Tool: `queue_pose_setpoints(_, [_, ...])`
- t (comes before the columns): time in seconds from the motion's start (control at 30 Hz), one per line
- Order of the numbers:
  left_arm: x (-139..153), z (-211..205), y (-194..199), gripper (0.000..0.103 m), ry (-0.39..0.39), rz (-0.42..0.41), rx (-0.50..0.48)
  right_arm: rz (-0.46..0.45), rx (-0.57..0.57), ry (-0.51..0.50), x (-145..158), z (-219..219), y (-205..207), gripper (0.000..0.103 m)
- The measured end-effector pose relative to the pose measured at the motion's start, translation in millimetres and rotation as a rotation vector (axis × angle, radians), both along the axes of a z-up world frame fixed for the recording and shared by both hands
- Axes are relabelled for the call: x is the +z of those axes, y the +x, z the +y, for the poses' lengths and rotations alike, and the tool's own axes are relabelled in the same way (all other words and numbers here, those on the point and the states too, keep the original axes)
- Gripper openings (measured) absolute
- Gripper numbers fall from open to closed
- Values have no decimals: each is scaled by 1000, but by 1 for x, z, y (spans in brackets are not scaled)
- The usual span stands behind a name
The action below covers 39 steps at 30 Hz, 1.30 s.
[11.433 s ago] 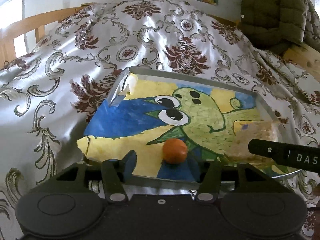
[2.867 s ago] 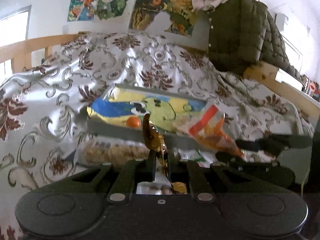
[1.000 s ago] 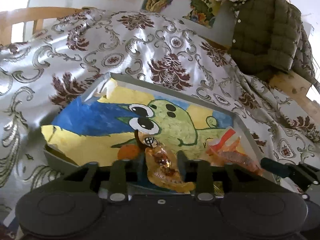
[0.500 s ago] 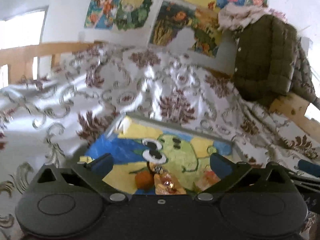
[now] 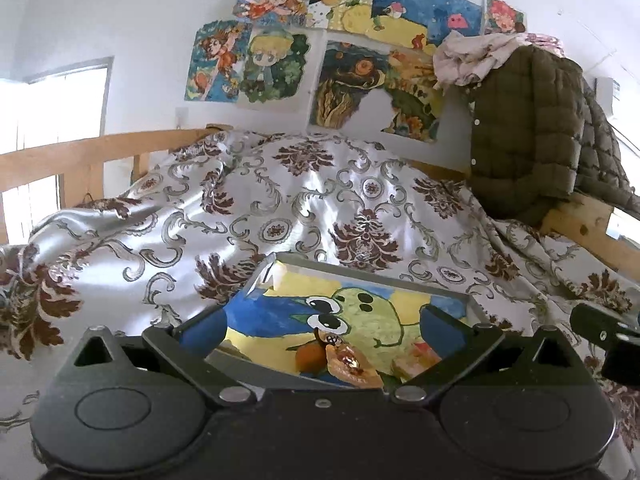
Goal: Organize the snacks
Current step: 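Open both tools and lift them up from the tray, then move both tools back from the tray toward the loose snacks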
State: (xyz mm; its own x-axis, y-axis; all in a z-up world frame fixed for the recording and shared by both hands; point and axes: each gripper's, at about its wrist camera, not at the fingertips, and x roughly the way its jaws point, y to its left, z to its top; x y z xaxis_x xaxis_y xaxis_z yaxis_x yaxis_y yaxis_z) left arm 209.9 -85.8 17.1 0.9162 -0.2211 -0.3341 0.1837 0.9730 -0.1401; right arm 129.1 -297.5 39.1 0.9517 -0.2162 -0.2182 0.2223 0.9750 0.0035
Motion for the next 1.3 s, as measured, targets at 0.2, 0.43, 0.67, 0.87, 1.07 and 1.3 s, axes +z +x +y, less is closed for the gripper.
queue_pose_setpoints(0.2, [-2,7,-34,102,65,-2,3,33,-3,5,-4,11,-26,103])
queue_pose_setpoints(0.43, [-8,30,-72,102,81,47,37,45,-10,39,-6,24,-58,103])
queue_pose_setpoints(0.67, [-7,43,-102,102,111,69,49,29,-55,115,-20,29,-91,103])
queue_pose_setpoints(0.87, [-11,53,-122,102,134,119,38,91,-31,71,-26,44,-104,103])
queue_pose_setpoints(1.07, [-13,59,-136,102,167,130,46,224,-5,82,-32,58,-107,103])
queue_pose_setpoints(1.3, [-17,65,-145,102,194,171,56,298,7,127,-39,63,-113,103])
